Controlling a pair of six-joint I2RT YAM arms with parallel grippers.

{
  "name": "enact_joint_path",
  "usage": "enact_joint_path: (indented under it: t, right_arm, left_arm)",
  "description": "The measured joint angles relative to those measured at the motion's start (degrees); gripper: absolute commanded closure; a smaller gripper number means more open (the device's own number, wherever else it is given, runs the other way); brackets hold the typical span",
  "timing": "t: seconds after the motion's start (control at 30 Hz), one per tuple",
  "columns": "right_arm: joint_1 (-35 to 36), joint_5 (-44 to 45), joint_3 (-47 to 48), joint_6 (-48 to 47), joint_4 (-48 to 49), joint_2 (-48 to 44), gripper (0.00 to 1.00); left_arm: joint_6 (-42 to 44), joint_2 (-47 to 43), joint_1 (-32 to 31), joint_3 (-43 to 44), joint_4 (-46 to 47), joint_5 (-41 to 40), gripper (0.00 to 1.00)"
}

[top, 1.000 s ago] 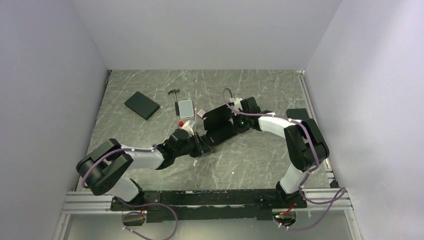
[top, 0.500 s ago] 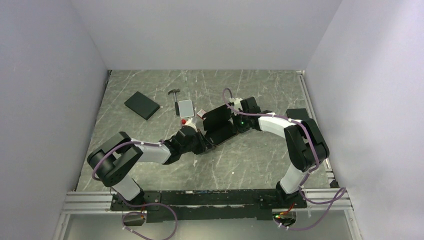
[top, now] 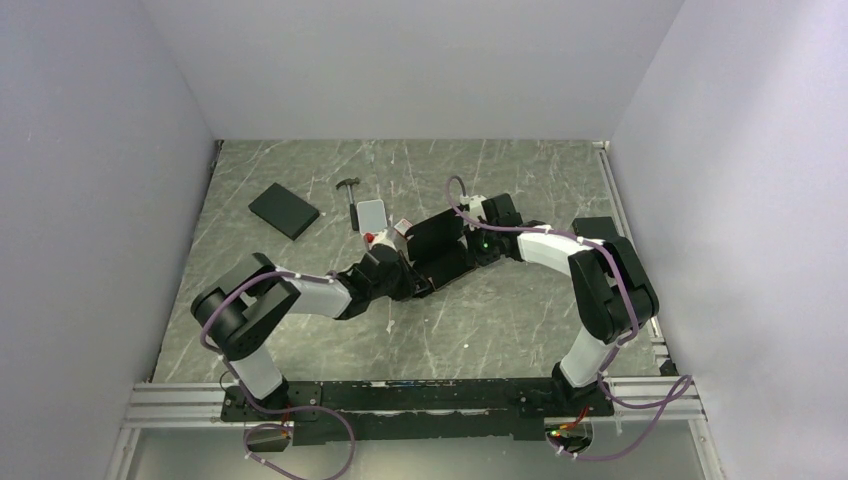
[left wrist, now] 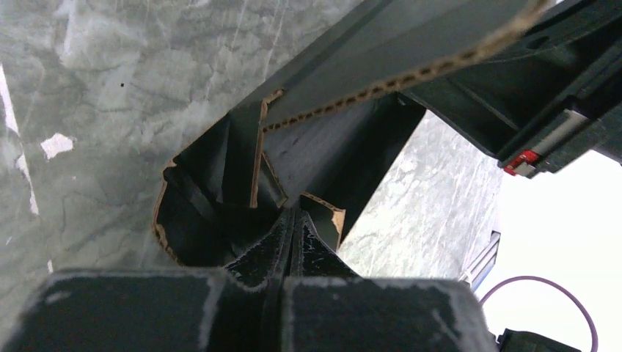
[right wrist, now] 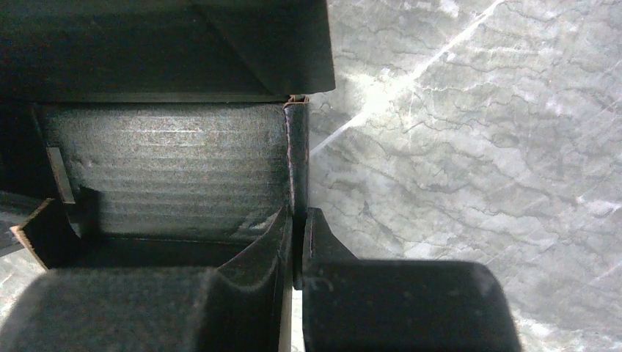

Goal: Fold the paper box
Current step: Fold the paper box at the center of the board.

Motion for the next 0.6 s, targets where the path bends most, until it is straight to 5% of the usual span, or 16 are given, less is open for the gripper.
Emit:
enact_joint_path:
  t: [0.6]
  right_arm:
    - [1.27,0.76,0.0,-0.63,-0.48,0.0,1.0]
  left_arm:
    - [0.26,5.79,0.31,3.87,2.36,3.17,0.94]
